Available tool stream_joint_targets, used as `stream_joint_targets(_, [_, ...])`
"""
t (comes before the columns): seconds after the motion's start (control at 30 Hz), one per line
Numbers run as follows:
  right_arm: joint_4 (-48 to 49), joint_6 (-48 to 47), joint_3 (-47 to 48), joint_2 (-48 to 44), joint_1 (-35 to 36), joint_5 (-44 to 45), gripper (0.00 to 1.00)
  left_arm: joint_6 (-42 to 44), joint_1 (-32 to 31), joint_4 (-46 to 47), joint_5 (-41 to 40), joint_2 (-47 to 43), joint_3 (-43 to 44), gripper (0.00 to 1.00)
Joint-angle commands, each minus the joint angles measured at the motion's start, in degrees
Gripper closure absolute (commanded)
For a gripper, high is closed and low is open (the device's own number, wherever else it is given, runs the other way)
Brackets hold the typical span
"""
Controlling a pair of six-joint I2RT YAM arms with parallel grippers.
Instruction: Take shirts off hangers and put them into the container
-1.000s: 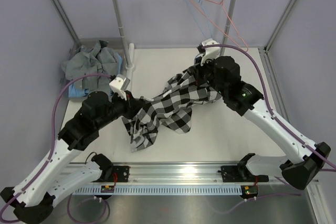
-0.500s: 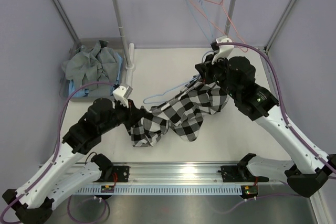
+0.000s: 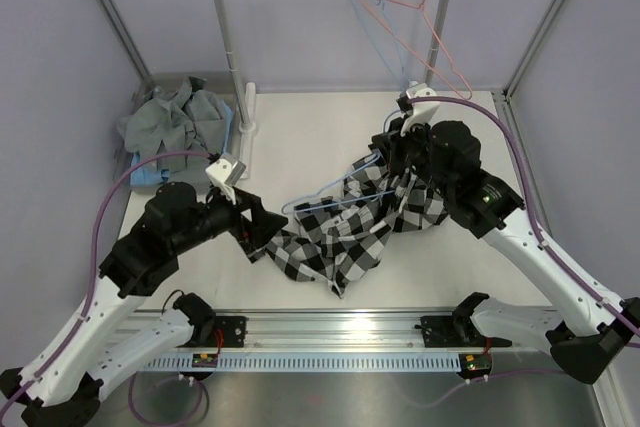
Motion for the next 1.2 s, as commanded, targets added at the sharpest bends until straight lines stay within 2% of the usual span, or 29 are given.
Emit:
stream_joint_targets(0.0, [5.54,-1.54,-1.28,-1.02,-0.4,-2.67,1.0,3.12,-0.04,-0.37,5.41,-0.6,3.32,0.11])
stream_joint_targets(0.13, [6.51,-1.97,-2.34,-0.76,-0.49,-6.36,1.0,4.17,-0.04,-0.37,6.29,3.96,5.78,0.16])
stream_joint_targets(0.33, [7.21,-1.98,-1.82,-0.14,-0.32,-9.53,1.0,4.88,-0.12,-0.28,11.47,15.64,10.97,0.22])
stream_joint_targets(0.43, [7.74,-2.06,-1.38,0.12,-0.32,-10.5,1.0,4.52,-0.56,-0.28,13.58,20.22,13.08,0.29])
stream_joint_targets(0.8, [8.71,-1.89,0.12,2.05,-0.14,-11.82,1.0,4.0,-4.52,0.86,13.06,24.8,14.76,0.7])
stream_joint_targets(0.83, [8.62,-1.8,0.38,2.14,-0.05,-11.91,1.0,3.91,-4.6,0.95,12.97,24.8,14.67,0.82])
stream_joint_targets(0.93, [8.71,-1.8,0.56,2.32,-0.05,-12.17,1.0,3.91,-4.69,0.95,12.53,24.63,14.49,1.0])
stream_joint_targets(1.13, [7.92,-1.54,0.91,1.88,-0.05,-12.52,1.0,4.96,-4.69,1.04,10.87,23.05,13.7,1.0])
stream_joint_targets(1.17, [7.22,-1.36,0.91,1.79,-0.05,-12.52,0.9,5.14,-4.69,0.95,10.08,22.61,13.53,1.0])
